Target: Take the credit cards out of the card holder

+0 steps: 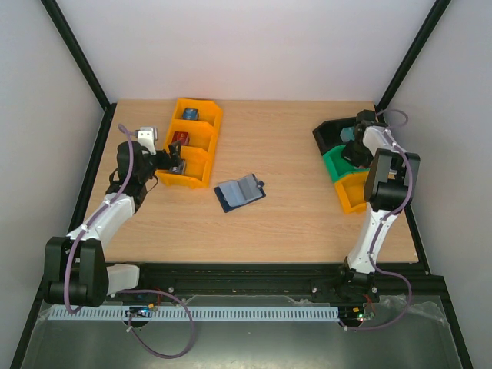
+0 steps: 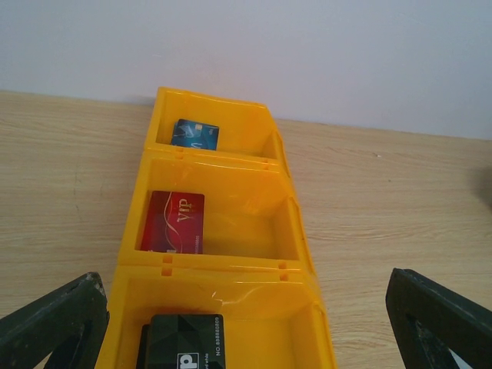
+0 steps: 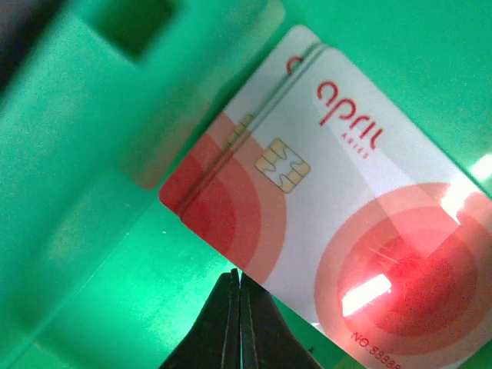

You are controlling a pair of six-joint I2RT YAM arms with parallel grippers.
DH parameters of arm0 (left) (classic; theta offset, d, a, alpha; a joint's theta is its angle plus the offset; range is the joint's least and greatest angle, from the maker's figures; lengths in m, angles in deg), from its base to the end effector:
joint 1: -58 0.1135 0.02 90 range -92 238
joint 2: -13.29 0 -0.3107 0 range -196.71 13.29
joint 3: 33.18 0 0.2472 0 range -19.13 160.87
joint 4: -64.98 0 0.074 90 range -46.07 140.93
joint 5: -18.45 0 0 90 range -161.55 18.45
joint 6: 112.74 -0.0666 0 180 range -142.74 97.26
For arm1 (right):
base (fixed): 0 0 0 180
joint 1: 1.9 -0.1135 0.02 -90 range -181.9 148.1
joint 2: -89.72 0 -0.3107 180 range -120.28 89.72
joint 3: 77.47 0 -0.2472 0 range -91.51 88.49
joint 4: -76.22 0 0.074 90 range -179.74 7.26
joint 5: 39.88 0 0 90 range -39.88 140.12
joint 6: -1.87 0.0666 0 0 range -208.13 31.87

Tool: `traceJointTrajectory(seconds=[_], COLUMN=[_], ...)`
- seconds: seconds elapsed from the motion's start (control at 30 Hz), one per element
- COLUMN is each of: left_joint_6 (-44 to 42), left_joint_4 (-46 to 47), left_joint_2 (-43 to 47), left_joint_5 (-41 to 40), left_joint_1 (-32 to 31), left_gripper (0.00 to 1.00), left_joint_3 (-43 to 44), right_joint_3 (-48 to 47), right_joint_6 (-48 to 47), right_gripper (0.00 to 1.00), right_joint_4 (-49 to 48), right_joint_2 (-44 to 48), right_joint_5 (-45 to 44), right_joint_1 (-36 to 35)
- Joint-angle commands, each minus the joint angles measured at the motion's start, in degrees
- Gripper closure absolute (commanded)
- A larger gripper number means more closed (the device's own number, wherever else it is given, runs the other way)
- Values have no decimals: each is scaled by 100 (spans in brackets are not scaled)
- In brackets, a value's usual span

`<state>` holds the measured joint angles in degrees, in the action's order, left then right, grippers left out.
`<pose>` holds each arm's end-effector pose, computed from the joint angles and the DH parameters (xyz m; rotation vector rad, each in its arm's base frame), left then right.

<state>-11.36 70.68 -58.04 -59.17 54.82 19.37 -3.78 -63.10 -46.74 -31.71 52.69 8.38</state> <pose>0.2888 -0.0303 0.2968 0.0260 1.8092 -0.3754 0.4568 -0.0798 0.1804 0.8506 2.7055 0.1202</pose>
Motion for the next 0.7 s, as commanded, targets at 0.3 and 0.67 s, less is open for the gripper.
traceJointTrajectory(seconds=[0.3, 0.67], left_joint_6=[-171, -101], left_joint_4=[20, -59], left_joint_2=[18, 74], left_joint_5=[-100, -123], left_joint_1=[63, 63], left_gripper=[1, 0], left_joint_3=[101, 115], right_joint_3=[-631, -1099], right_joint_6=[-211, -365], right_gripper=[98, 98], right_joint_4=[151, 359], right_joint_2=[-44, 217], right_joint_5=[-594, -529], right_joint_1=[215, 192])
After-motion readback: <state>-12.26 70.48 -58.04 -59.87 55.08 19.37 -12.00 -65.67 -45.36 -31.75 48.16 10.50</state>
